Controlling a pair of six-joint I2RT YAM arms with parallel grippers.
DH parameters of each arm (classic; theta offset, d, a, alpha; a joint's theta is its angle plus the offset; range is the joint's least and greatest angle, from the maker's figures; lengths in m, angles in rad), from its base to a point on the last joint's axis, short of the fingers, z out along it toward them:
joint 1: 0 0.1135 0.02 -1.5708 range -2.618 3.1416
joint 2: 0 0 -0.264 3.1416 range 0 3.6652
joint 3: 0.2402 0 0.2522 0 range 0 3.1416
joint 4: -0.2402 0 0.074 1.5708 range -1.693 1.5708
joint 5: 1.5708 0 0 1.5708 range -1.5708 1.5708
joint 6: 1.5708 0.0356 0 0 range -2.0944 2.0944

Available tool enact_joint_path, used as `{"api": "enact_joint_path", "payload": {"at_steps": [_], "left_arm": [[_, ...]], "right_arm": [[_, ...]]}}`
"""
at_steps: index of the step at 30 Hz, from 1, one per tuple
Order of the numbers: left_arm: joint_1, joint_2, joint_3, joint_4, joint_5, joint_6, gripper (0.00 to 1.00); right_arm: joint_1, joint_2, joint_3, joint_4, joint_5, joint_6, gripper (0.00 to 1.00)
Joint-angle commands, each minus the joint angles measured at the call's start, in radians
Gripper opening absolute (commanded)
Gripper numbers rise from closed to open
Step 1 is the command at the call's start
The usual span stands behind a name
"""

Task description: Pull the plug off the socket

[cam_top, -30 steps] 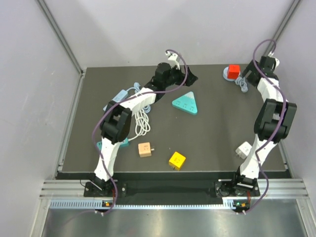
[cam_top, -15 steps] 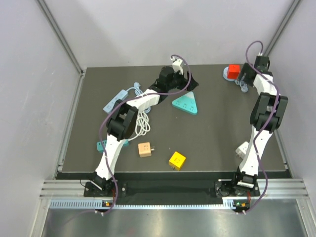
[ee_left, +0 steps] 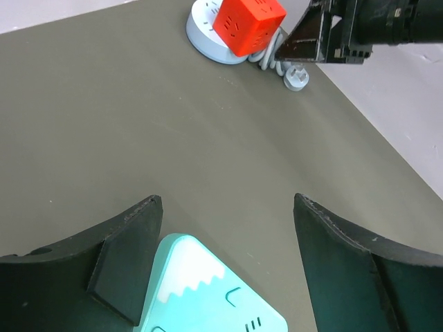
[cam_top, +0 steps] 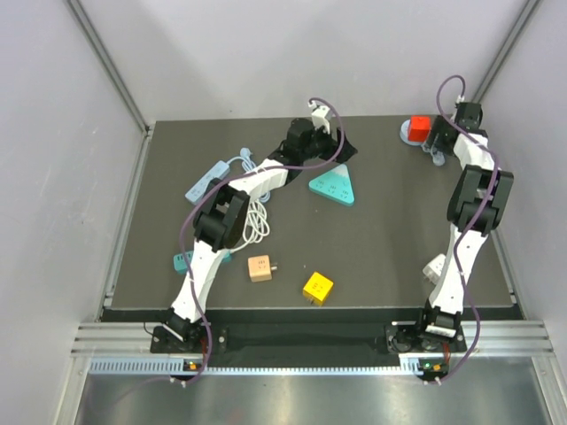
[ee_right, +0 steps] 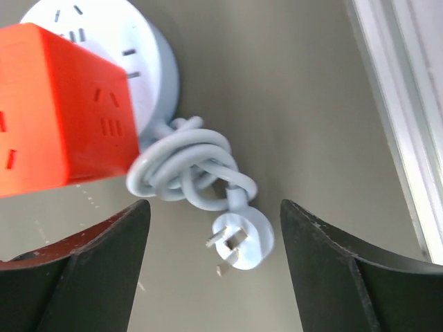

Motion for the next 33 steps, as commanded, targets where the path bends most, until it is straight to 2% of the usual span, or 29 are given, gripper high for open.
{"api": "enact_joint_path", "payload": {"at_steps": [1,7,10,12,13,15,16,17,20,22,26,33], "left_arm": [[-0.003,0.028,0.06,0.009,0.033,0.012,0.8],[-0.003,0.029,0.063,0.0,0.024,0.015,0.8],[-0.004,0.029,0.059,0.029,0.033,-0.01,0.79],[-0.009,0.031,0.06,0.037,0.038,-0.016,0.78],[-0.011,0.034,0.063,0.035,0.038,-0.012,0.78],[-0.014,0.034,0.065,0.034,0.035,-0.011,0.78],[-0.012,0.032,0.065,0.034,0.036,-0.013,0.78],[-0.012,0.031,0.065,0.035,0.036,-0.013,0.77],[-0.015,0.023,0.065,0.037,0.035,-0.008,0.77],[-0.02,0.022,0.065,0.037,0.035,-0.005,0.77],[-0.018,0.023,0.062,0.034,0.038,-0.004,0.76],[-0.02,0.016,0.053,0.037,0.049,-0.004,0.75]], "right_arm": [[-0.005,0.016,0.065,0.029,-0.068,0.012,0.74],[-0.007,0.053,0.099,0.007,-0.076,0.03,0.72],[-0.007,0.076,0.122,-0.001,-0.099,0.043,0.64],[-0.008,0.082,0.124,0.005,-0.117,0.056,0.56],[-0.007,0.085,0.124,0.011,-0.125,0.06,0.48],[-0.002,0.081,0.122,0.01,-0.131,0.057,0.39],[0.004,0.068,0.113,0.011,-0.125,0.046,0.27],[0.01,0.056,0.102,0.019,-0.113,0.041,0.2],[0.018,0.006,0.024,0.068,-0.113,0.046,0.05],[0.024,-0.018,-0.017,0.077,-0.123,0.053,0.0],[0.041,-0.074,-0.068,0.076,-0.128,0.058,0.0],[0.061,-0.232,-0.281,0.141,-0.116,0.101,0.0]]}}
